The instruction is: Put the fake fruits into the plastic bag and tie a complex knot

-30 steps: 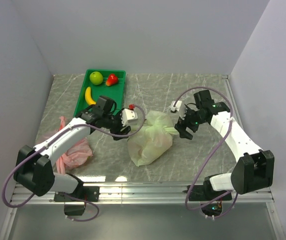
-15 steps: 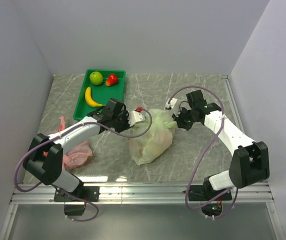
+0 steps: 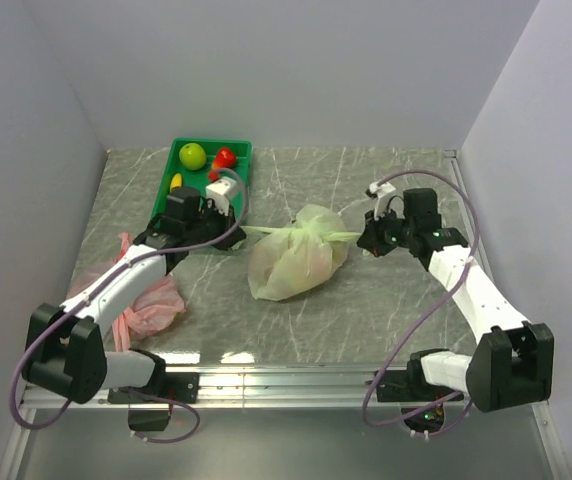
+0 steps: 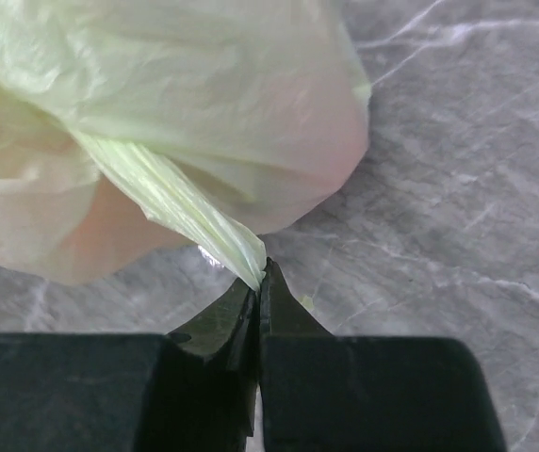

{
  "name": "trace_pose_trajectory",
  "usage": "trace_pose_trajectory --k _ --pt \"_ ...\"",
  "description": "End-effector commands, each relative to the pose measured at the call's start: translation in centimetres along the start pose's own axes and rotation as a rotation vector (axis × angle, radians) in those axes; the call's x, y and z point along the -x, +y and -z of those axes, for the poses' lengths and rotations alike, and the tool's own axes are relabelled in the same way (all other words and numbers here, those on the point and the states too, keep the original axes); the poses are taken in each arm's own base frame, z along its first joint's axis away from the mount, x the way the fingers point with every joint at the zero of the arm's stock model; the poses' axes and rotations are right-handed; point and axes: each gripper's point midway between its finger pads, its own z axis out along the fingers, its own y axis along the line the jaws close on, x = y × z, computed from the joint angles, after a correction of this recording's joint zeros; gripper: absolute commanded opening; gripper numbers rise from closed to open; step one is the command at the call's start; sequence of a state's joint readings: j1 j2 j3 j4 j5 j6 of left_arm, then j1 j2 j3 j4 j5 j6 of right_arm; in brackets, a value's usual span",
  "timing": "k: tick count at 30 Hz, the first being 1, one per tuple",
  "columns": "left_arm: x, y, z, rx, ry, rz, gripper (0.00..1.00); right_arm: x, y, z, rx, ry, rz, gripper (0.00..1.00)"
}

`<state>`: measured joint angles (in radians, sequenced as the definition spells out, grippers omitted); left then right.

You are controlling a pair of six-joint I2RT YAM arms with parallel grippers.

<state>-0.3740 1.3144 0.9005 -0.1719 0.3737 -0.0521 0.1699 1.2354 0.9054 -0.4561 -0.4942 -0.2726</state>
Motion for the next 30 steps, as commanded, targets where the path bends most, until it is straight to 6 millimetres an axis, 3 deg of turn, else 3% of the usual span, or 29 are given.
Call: trace_pose_trajectory --k 1,4,8,12,16,18,19,21,22,23,24,25,26,28,30 --pt "-0.2 6.9 3.1 0.265 -0.058 0.22 0.0 -2.1 -8.1 3.5 -0.364 0.012 -0.182 0.0" --pt "-1.9 8.7 3.1 0.279 -0.014 0.259 0.0 -4.5 -11.5 4.9 -0.449 0.04 -0.259 0.0" --pt "-4.1 10.6 3.2 0.314 0.031 0.273 0.0 -7.3 -14.2 5.1 -0.498 0.108 -0.276 0.0" --pt "-5.3 11.4 2.8 0.329 0.068 0.262 0.0 -9.7 -15.1 4.6 -0.506 0.17 -0.29 0.0" --pt "-5.8 11.1 2.3 0.293 0.094 0.246 0.01 -10.5 -14.6 3.8 -0.454 0.198 -0.288 0.0" --pt "-4.9 10.0 1.9 0.224 0.08 0.219 0.0 -9.7 -14.0 3.5 -0.414 0.19 -0.284 0.0" --pt "-3.5 9.9 1.8 0.213 0.051 0.185 0.0 -8.9 -13.8 3.4 -0.404 0.175 -0.271 0.0" --pt "-1.8 9.4 1.1 0.188 0.033 0.147 0.01 -6.0 -13.9 3.4 -0.396 0.124 -0.228 0.0" --pt "0.9 9.6 1.1 0.187 -0.014 0.127 0.01 -5.1 -13.9 3.2 -0.384 0.112 -0.226 0.0" --pt "2.0 9.5 0.9 0.181 -0.031 0.124 0.01 -2.8 -14.4 3.6 -0.39 0.074 -0.206 0.0" --pt "2.9 9.6 0.5 0.166 -0.041 0.125 0.0 -1.7 -14.4 3.7 -0.384 0.059 -0.195 0.0" --pt "5.4 9.6 0.6 0.162 -0.089 0.109 0.0 -0.8 -14.6 3.7 -0.377 0.043 -0.199 0.0" --pt "6.4 9.6 0.6 0.161 -0.11 0.102 0.01 1.2 -15.0 4.1 -0.384 0.008 -0.178 0.0" --pt "8.6 9.8 0.5 0.164 -0.153 0.087 0.01 2.4 -15.4 3.9 -0.372 -0.004 -0.166 0.0" --pt "8.8 10.1 -0.1 0.161 -0.152 0.09 0.01 3.5 -15.6 3.7 -0.358 -0.019 -0.148 0.0"
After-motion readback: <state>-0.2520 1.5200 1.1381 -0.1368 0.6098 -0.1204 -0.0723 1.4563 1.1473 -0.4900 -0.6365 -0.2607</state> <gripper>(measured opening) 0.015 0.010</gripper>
